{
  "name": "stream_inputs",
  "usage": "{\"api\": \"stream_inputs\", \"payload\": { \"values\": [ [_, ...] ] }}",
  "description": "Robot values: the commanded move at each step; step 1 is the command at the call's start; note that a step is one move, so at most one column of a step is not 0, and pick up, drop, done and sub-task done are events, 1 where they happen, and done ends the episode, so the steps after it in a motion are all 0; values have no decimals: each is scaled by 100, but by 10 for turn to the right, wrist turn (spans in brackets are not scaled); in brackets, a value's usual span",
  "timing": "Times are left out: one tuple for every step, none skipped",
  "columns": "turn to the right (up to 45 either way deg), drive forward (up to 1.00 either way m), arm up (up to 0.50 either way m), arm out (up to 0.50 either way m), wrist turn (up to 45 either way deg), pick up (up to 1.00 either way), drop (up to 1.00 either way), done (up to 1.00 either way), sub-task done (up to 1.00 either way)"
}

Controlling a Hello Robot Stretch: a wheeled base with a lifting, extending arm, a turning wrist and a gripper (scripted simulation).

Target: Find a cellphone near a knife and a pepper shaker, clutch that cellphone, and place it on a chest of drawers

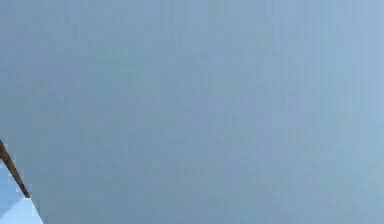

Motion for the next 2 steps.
{"api": "stream_inputs", "payload": {
  "values": [
    [-450,0,0,0,0,0,0,0,0],
    [-450,0,0,0,0,0,0,0,0]
  ]
}}
